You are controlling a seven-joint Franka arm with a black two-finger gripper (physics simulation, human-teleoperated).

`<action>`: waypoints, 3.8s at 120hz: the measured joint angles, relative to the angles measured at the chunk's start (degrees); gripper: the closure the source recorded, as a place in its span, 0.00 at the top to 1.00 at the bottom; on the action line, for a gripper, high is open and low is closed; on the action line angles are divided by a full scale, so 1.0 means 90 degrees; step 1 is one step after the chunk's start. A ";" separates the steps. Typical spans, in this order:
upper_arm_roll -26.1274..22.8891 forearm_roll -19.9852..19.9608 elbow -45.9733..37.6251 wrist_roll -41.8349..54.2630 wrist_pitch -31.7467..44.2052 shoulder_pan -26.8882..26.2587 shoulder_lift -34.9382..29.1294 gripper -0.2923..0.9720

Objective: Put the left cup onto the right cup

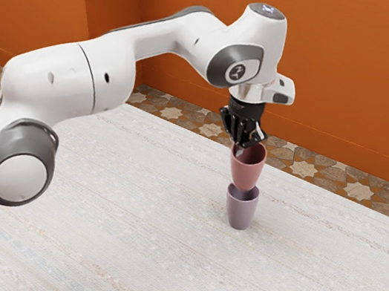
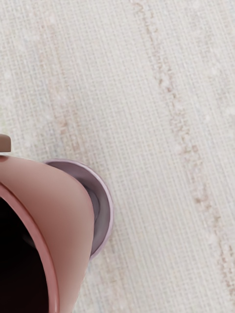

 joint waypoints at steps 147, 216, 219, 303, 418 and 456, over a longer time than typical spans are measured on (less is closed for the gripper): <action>-0.0095 -0.0039 0.0307 0.0018 0.0009 0.0074 0.0459 0.44; -0.0102 -0.0105 0.0252 0.0005 -0.0033 0.0070 0.0263 0.75; -0.0103 -0.0110 0.0237 0.0003 -0.0039 0.0062 0.0206 0.75; 0.0049 -0.0444 -0.2363 -0.0020 -0.0097 0.0142 -0.2276 0.77; 0.0644 -0.0841 -0.4584 0.0049 -0.0110 0.1018 -0.4325 0.77; 0.0801 -0.0865 -0.4790 0.0092 -0.0177 0.1020 -0.4653 0.77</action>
